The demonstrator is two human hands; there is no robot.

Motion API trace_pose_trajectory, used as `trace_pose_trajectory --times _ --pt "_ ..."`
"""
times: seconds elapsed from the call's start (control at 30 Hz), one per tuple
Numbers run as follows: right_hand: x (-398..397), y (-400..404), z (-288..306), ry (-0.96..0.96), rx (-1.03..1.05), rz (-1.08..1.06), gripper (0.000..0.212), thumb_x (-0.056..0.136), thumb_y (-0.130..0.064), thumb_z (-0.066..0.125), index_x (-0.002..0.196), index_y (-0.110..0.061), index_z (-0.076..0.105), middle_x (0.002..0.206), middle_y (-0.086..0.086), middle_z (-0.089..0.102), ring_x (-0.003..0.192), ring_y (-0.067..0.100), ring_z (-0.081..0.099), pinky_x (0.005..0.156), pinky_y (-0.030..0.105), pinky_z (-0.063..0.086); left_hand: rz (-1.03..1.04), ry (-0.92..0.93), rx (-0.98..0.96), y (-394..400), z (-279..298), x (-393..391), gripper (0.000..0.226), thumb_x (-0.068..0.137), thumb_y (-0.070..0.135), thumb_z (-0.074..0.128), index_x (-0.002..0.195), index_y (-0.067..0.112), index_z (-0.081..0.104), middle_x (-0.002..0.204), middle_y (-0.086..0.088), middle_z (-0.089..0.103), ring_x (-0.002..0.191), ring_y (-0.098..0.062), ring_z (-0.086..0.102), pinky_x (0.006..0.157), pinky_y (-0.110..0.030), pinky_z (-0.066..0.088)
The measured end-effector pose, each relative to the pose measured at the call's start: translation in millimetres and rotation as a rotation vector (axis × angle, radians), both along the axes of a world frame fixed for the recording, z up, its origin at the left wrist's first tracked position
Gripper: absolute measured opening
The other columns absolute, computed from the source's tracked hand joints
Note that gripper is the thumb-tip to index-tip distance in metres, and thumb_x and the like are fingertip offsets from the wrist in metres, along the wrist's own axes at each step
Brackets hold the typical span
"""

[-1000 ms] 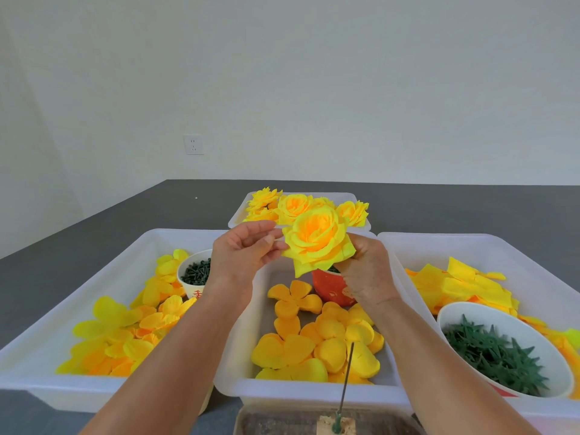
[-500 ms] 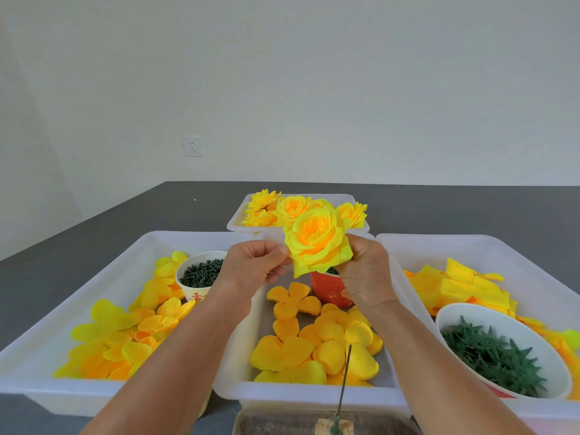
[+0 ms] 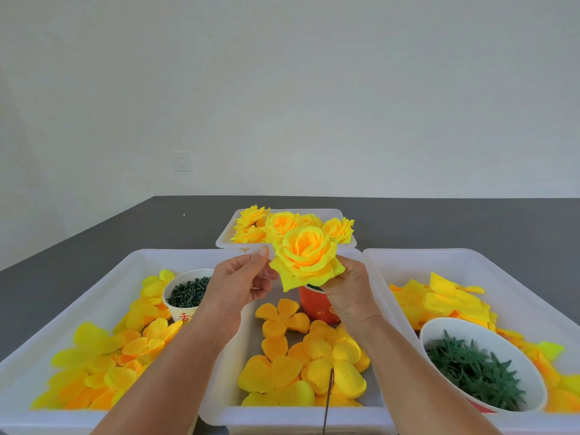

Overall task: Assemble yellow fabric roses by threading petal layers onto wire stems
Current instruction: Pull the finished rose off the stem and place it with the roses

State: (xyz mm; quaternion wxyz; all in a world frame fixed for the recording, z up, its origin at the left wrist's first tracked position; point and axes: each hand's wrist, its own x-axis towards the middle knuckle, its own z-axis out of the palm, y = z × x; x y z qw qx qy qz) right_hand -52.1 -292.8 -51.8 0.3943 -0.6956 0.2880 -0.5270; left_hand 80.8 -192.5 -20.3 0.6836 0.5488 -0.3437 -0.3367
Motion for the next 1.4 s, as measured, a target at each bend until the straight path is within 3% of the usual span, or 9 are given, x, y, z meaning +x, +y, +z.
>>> trace_pose_trajectory --times 0.07,0.23,0.43,0.6,0.87,1.0,1.1,1.23,1.4 --pt "1 0 -1 0.007 -0.009 0.014 0.014 0.077 -0.003 0.074 0.072 0.009 0.068 0.075 0.026 0.066 0.068 0.022 0.053 0.064 0.037 0.05 -0.001 0.024 -0.004 0 0 0 0.029 0.088 0.035 0.058 0.078 0.01 0.069 0.065 -0.004 0.067 0.056 -0.012 0.056 0.054 -0.02 0.05" --pt "-1 7 0 0.128 -0.045 0.076 0.004 0.081 -0.006 0.071 0.081 -0.003 0.073 0.083 0.009 0.072 0.081 0.025 0.064 0.076 0.03 0.052 0.044 0.035 0.025 0 0 -1 0.029 0.082 0.037 0.063 0.079 0.009 0.067 0.061 -0.003 0.059 0.053 -0.012 0.053 0.051 -0.019 0.049" --pt "-3 10 1 0.166 -0.111 0.057 0.004 0.08 -0.004 0.071 0.08 0.0 0.073 0.081 0.01 0.071 0.076 0.023 0.063 0.069 0.02 0.05 0.125 -0.093 0.022 -1 -3 -1 0.027 0.084 0.029 0.066 0.064 0.011 0.06 0.059 -0.003 0.051 0.062 -0.016 0.047 0.056 -0.023 0.041" --pt "-2 12 -1 0.211 -0.126 0.092 0.004 0.081 -0.004 0.07 0.081 -0.004 0.073 0.077 0.0 0.068 0.074 0.013 0.06 0.067 0.011 0.048 0.146 -0.172 0.036 -2 -6 1 0.022 0.087 0.023 0.064 0.071 0.007 0.064 0.069 -0.006 0.055 0.063 -0.014 0.047 0.057 -0.021 0.042" --pt "0 10 -5 0.263 -0.075 0.12 0.009 0.084 -0.01 0.068 0.088 -0.005 0.074 0.088 0.007 0.072 0.087 0.024 0.064 0.083 0.028 0.052 0.085 -0.081 0.023 0 -4 4 0.015 0.09 0.012 0.059 0.079 0.005 0.066 0.078 -0.014 0.057 0.074 -0.023 0.048 0.07 -0.032 0.044" --pt "2 7 -3 0.095 0.024 0.112 0.004 0.081 -0.006 0.071 0.082 -0.006 0.074 0.084 0.008 0.073 0.085 0.024 0.066 0.078 0.029 0.054 0.133 0.022 -0.006 0 0 3 0.017 0.094 0.02 0.055 0.089 0.014 0.07 0.067 0.002 0.063 0.064 -0.015 0.054 0.06 -0.025 0.043" --pt "3 1 -2 0.005 0.055 0.048 0.005 0.078 -0.004 0.073 0.073 -0.004 0.073 0.075 0.011 0.071 0.074 0.024 0.063 0.069 0.032 0.054 0.13 0.033 0.006 1 0 2 0.023 0.094 0.023 0.054 0.087 0.009 0.07 0.068 -0.001 0.064 0.06 -0.014 0.053 0.057 -0.024 0.042" --pt "6 -11 -1 -0.057 0.133 -0.048 0.018 0.074 -0.005 0.077 0.06 -0.013 0.069 0.057 -0.006 0.065 0.059 0.009 0.055 0.054 0.015 0.046 0.108 -0.041 0.024 1 -1 -1 0.027 0.095 0.017 0.053 0.077 0.004 0.069 0.06 -0.002 0.061 0.051 -0.011 0.049 0.047 -0.017 0.042" --pt "2 -35 14 -0.07 0.141 -0.151 0.028 0.071 -0.002 0.078 0.054 -0.017 0.062 0.051 -0.01 0.058 0.054 0.01 0.046 0.055 0.023 0.04 0.087 -0.201 0.081 -1 -5 -2 0.03 0.095 0.013 0.051 0.072 0.005 0.068 0.055 0.0 0.062 0.047 -0.007 0.05 0.05 -0.021 0.041"
